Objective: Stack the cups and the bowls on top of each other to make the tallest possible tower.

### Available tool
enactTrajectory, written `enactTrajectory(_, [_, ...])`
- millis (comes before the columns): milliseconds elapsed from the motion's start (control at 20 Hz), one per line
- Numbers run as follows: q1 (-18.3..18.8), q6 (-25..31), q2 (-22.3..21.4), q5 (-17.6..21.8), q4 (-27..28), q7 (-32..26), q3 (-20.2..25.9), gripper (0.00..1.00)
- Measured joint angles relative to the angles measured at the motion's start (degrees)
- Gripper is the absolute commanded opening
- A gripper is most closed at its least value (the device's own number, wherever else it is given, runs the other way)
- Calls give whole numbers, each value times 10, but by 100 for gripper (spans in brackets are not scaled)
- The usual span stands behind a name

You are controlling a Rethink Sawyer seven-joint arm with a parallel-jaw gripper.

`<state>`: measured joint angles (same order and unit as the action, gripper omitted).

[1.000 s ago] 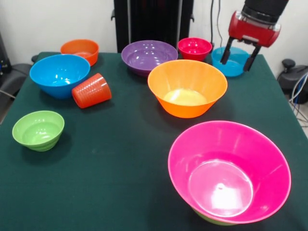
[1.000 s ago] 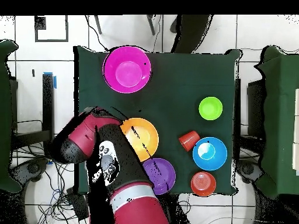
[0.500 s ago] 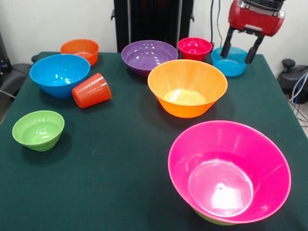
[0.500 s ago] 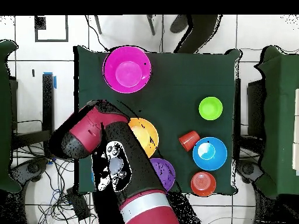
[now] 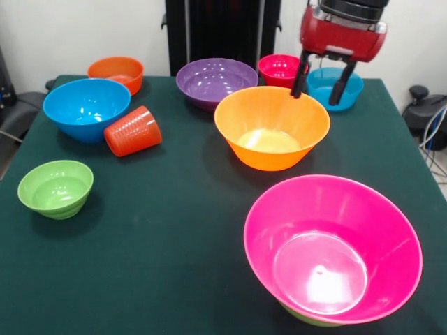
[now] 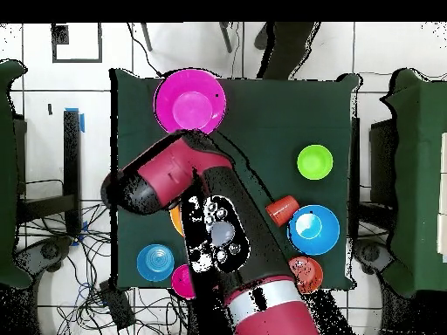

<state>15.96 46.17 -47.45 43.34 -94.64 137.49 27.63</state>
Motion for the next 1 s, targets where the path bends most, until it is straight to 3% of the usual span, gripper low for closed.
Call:
enactTrajectory(700, [85, 0, 0, 0, 53, -159, 19, 100])
enactTrajectory(1000, [118, 0, 22, 0, 90, -230, 27, 100])
